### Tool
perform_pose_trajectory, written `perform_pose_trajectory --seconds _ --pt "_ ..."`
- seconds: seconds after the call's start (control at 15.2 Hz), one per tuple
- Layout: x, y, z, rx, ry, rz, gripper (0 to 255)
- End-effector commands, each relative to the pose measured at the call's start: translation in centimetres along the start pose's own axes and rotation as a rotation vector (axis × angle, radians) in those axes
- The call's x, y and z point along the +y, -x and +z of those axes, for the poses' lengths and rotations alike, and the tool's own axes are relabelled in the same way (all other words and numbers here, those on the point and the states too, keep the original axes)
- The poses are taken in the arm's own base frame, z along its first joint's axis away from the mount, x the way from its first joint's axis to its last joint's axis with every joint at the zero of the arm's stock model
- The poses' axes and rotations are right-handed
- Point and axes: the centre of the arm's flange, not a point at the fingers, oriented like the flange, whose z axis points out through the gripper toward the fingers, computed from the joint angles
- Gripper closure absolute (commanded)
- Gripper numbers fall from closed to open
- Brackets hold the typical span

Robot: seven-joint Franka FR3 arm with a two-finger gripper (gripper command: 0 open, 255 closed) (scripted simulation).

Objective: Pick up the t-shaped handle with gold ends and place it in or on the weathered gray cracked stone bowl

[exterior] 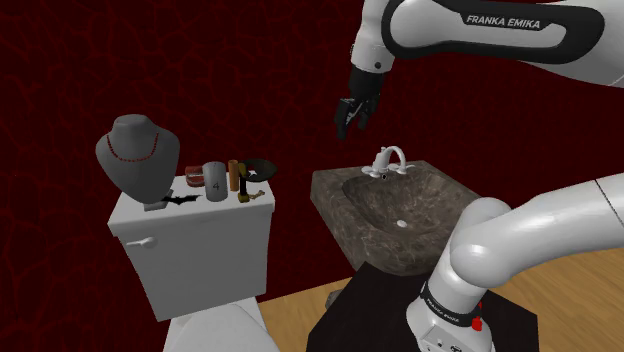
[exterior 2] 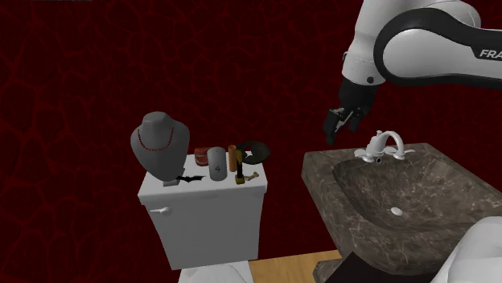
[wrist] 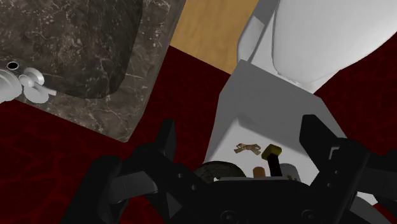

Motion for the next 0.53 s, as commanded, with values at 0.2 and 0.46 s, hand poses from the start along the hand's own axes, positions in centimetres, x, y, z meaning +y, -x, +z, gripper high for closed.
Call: perform_pose_trajectory --seconds 0.2,0.46 --pt "-1.9 -2.4 2.4 0.009 0.002 0.035 0" --pt "-4.3 -5.8 5.5 0.021 0.004 0.081 0"
